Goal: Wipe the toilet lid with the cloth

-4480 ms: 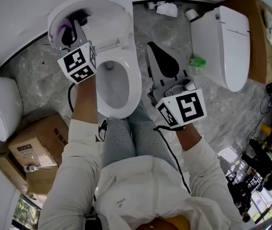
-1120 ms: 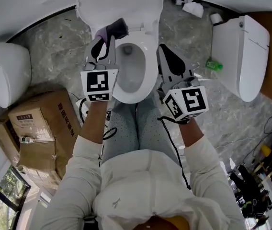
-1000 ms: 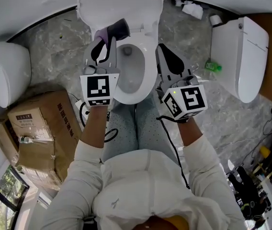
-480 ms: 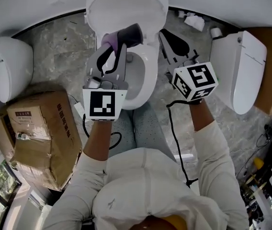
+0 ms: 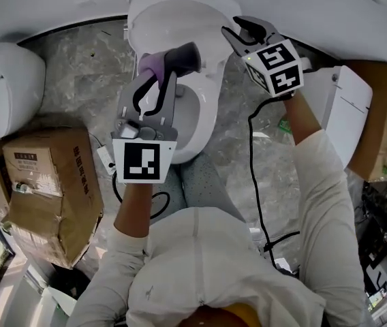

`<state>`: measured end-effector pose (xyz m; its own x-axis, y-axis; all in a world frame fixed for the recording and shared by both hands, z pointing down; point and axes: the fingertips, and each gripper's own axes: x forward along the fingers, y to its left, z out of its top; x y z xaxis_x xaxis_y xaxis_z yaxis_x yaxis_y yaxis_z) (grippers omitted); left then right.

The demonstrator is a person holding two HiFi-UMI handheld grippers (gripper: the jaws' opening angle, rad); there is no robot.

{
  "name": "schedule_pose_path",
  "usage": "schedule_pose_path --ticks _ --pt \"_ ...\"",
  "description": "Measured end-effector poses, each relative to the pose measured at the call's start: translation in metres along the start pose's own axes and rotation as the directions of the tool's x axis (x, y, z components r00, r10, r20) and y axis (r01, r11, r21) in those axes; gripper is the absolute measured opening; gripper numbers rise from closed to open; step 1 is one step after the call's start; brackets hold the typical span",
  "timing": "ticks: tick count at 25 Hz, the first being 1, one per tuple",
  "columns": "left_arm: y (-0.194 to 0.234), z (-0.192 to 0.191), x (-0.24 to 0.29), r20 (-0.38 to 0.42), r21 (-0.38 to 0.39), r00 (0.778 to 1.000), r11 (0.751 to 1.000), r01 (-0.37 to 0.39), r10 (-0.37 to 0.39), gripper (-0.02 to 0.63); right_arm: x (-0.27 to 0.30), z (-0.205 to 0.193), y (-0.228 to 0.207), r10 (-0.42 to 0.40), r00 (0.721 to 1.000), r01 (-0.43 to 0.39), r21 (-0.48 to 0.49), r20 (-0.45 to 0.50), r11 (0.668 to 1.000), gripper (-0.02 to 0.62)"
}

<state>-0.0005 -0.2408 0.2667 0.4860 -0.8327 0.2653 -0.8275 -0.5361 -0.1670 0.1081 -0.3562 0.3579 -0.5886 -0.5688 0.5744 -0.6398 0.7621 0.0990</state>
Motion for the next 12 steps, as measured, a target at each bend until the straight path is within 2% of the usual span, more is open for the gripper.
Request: schedule_pose_path --ticks 2,6,9,12 --pt "0.004 0.002 -0.001 -0.003 0.013 1.000 1.000 -0.009 0.009 0.025 0.018 -0.001 -0.007 0.029 0.998 -0.031 -0.035 -0.053 0.999 0.140" --pt "0.009 0.000 0.000 -0.016 -0.041 0.999 0.999 -0.029 0.029 0.025 0.049 -0.007 -0.015 0.074 0.987 -0.091 -0.117 -0.144 0.989 0.141" --pt "0.014 -0.001 -0.003 -0.029 -0.066 0.999 0.997 -0.038 0.036 0.025 0.065 -0.013 -0.016 0.104 0.976 -0.133 -0.142 -0.193 0.981 0.140" --pt "0.022 -0.005 -0.006 -0.034 -0.068 0.998 0.996 -0.050 0.048 0.025 0.071 -0.011 -0.012 0.119 0.973 -0.156 -0.178 -0.199 0.972 0.086"
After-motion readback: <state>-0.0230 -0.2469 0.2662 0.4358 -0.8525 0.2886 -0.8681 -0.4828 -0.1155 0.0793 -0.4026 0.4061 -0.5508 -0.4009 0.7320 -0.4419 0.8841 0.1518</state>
